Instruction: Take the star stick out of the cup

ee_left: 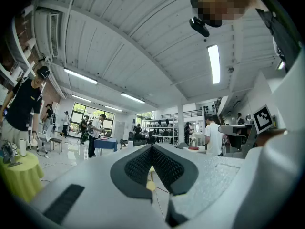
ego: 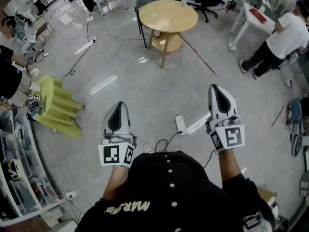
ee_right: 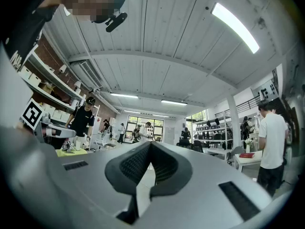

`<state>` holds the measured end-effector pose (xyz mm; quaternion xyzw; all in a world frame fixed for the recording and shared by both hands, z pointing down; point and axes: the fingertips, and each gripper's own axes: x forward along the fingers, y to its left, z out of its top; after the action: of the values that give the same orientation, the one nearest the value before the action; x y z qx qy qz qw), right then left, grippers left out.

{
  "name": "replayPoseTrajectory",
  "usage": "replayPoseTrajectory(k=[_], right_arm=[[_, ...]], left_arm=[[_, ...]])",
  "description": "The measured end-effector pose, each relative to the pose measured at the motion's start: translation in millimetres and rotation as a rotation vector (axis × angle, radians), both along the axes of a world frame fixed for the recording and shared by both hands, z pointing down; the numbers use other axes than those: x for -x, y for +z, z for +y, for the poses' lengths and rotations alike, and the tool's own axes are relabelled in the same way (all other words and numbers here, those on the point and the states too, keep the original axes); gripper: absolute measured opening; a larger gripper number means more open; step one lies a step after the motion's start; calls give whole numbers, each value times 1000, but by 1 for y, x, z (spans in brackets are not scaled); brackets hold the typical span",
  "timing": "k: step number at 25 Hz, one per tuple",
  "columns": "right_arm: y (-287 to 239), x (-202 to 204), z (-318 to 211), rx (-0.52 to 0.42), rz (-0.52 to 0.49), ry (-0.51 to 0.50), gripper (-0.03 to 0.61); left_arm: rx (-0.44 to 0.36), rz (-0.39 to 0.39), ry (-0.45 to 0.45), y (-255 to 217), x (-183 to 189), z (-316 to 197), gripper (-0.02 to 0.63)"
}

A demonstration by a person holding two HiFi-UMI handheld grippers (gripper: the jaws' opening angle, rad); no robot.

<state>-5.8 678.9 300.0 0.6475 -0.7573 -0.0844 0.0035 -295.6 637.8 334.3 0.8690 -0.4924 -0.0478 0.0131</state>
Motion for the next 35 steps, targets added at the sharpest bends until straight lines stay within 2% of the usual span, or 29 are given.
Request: replayPoseTrajectory(k=[3,7,11,16,20,21,25,30,35], right_arm=[[-1,-4,2,29,-25,18,-2],[-2,-5,8,-25,-57,5,-2],[2,-9,15,-19,-103,-7,0],[2,-22,24,-41,-76,-43,2],[11,-42,37,13,-51,-25,2],[13,-46,41,14,-44,-33,13],[14,-61,49,1,-52,-58,146],[11,-73,53,-27,-56,-74,167],[14,-79,43,-35,-69,-88,172]], left_arm=[[8,-2,-11,1,-3,0,3],[15,-4,-19,4,-5,-1,3],[21,-6,-23,7,-13,1,3],[27,-9,-31,8,-31,5,3],[18,-20,-38,7,-53,14,3],[12,-20,-42,6,-57,17,3],[-18,-9,-69,-1,-72,28,3],[-10,-17,-75,4,-88,42,3],[-9,-27,-85,8,-91,34,3]])
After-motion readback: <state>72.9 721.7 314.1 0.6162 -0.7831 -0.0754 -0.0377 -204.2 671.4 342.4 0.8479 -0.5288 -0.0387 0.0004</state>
